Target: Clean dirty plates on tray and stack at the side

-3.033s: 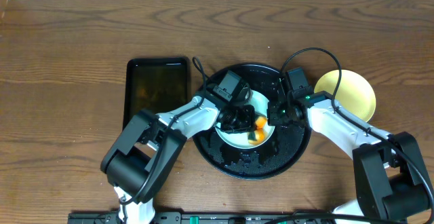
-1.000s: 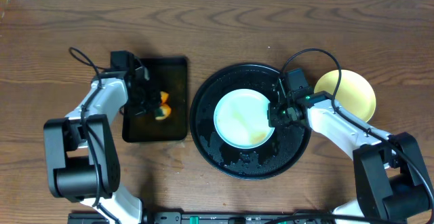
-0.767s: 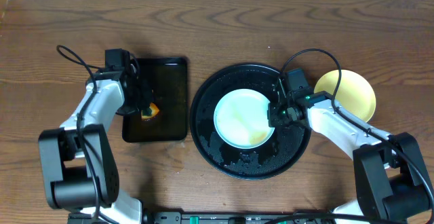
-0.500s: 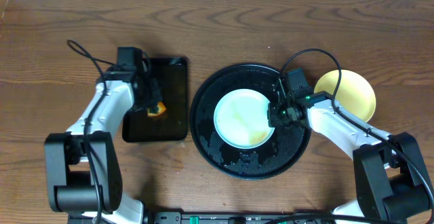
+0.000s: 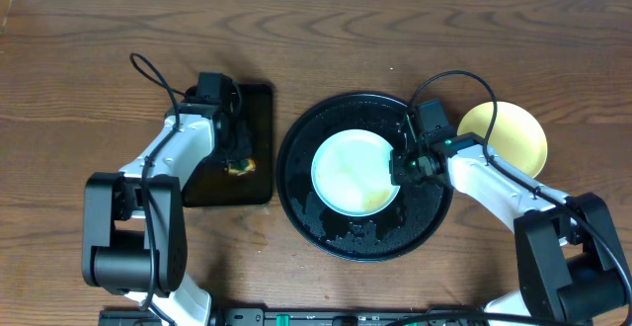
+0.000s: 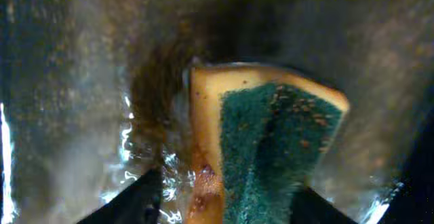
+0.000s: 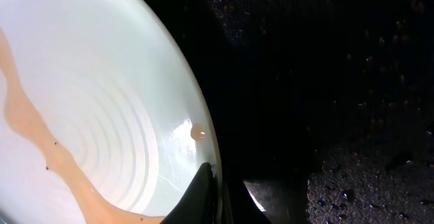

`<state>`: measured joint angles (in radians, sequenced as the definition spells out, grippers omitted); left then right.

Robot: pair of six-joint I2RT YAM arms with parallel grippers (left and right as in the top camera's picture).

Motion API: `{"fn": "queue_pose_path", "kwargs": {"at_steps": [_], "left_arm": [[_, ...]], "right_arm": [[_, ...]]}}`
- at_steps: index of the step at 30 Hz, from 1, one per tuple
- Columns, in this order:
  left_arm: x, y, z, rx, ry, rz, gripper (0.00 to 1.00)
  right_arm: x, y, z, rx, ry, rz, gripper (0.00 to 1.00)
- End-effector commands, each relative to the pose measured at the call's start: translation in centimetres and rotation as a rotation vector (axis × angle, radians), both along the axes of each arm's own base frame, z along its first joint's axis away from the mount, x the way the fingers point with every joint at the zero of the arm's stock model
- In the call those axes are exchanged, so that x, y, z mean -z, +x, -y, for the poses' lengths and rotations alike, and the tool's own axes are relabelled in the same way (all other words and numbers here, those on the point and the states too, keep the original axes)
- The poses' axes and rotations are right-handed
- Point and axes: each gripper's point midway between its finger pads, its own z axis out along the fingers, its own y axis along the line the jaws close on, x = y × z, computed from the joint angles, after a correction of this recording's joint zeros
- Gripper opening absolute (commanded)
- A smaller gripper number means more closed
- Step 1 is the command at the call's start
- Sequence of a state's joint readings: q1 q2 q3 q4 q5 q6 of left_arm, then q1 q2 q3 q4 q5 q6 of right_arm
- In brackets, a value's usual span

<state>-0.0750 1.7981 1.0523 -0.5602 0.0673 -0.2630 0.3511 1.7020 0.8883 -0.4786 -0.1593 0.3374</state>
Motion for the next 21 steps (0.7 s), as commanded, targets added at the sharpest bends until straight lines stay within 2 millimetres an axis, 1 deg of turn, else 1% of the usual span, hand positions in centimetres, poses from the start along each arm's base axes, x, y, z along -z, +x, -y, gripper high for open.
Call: {"fn": "queue_pose_path", "kwargs": {"at_steps": [1,3,5,8,12,15,17,19,20,21], "left_arm": [[-1.5,0.2,-0.5,0.009,0.033,0.007,0.60],[-2.9,0.2,-0.5,0.009,0.030,0.035,0.65],[-4.0,0.1,-0.5,0.008,0.029,0.054,0.67],[-5.5,-0.4,-0.5,0.007,0.027,0.074,0.75],[-6.9,-1.6,-0.5,-0.023,0.011,0.070,0.77],[-7.8,-2.5,0.2,-0.019,-0.031,0.062,0.77],[-8.1,-2.8,0.5,-0.015,-0.047,0.060,0.77],[-8.3,-3.0,0.4,-0.015,-0.046,0.059,0.77],[-8.3,-3.0,0.4,-0.016,-0.047,0.058,0.77],[-8.3,-3.0,0.5,-0.018,-0.049,0.057,0.77]], "right_arm": [[0.1,-0.2,0.3,0.004,-0.033,0.005,0.04],[0.1,-0.1,0.3,0.004,-0.032,0.008,0.04],[0.0,-0.1,0.3,0.004,-0.032,0.011,0.04],[0.1,0.0,0.5,0.008,-0.045,0.017,0.01],[0.1,0.2,0.6,0.010,-0.049,0.023,0.01],[-0.5,1.1,0.1,-0.002,-0.031,0.070,0.01],[-1.6,1.8,-0.1,-0.017,-0.022,0.117,0.01],[-3.1,2.6,-0.1,-0.026,-0.014,0.174,0.01],[-4.2,3.2,0.0,-0.026,-0.015,0.216,0.01],[-5.0,3.5,0.1,-0.026,-0.021,0.242,0.01]]}}
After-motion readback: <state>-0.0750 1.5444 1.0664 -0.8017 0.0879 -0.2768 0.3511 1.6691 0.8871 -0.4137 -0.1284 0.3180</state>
